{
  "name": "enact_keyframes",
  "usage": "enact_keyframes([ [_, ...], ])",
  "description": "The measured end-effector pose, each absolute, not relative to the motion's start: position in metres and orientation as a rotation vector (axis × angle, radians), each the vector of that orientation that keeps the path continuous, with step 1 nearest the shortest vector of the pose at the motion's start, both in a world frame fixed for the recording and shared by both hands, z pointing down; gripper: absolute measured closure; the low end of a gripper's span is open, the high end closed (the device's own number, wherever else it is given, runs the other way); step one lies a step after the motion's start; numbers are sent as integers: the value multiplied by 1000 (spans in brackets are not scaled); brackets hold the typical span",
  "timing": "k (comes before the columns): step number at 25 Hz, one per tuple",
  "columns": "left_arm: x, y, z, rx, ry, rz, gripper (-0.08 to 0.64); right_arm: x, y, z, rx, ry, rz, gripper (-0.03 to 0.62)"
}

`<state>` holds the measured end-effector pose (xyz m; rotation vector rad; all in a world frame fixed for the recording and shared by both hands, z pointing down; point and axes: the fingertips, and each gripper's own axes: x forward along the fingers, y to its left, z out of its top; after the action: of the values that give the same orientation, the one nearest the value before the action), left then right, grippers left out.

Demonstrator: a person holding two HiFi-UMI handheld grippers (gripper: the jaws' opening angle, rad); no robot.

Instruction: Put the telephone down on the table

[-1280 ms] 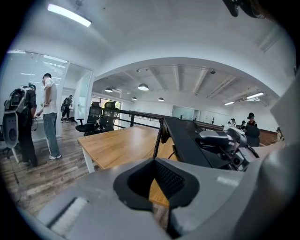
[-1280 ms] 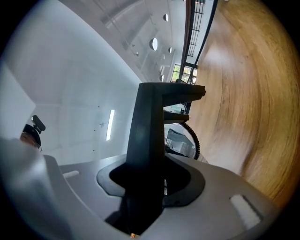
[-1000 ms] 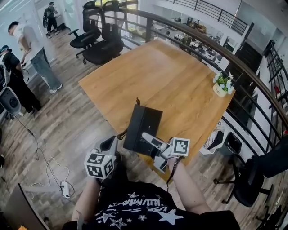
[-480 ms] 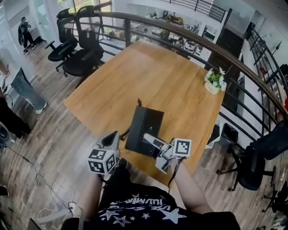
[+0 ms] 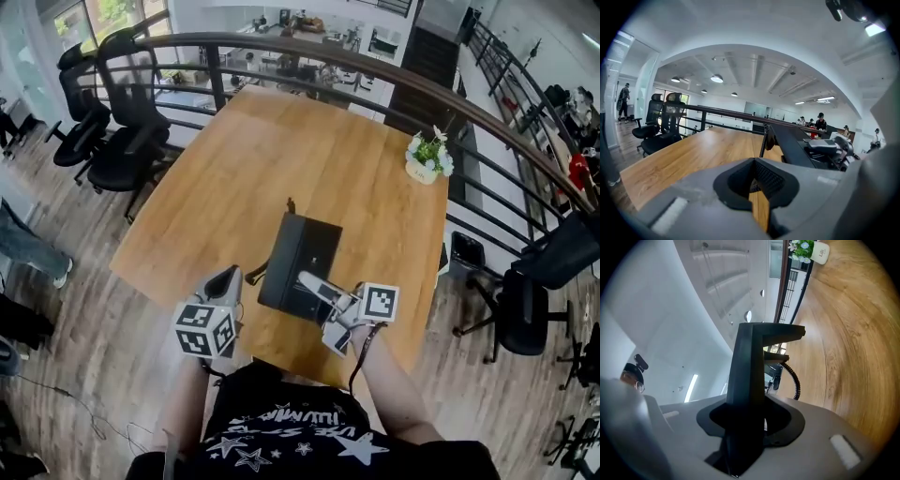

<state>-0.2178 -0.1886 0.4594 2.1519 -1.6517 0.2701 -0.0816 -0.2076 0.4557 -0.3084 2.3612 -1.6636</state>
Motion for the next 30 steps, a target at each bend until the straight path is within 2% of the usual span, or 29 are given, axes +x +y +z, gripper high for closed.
enact_keyframes([
  [15,-253,-302,461,2307,-1480,296,558,-123,-296,455,-457,2344,-1561,428],
  [30,-277,-374,490,2329,-1396,338,558,-163,-355,502,-567,2352,-1577,428],
])
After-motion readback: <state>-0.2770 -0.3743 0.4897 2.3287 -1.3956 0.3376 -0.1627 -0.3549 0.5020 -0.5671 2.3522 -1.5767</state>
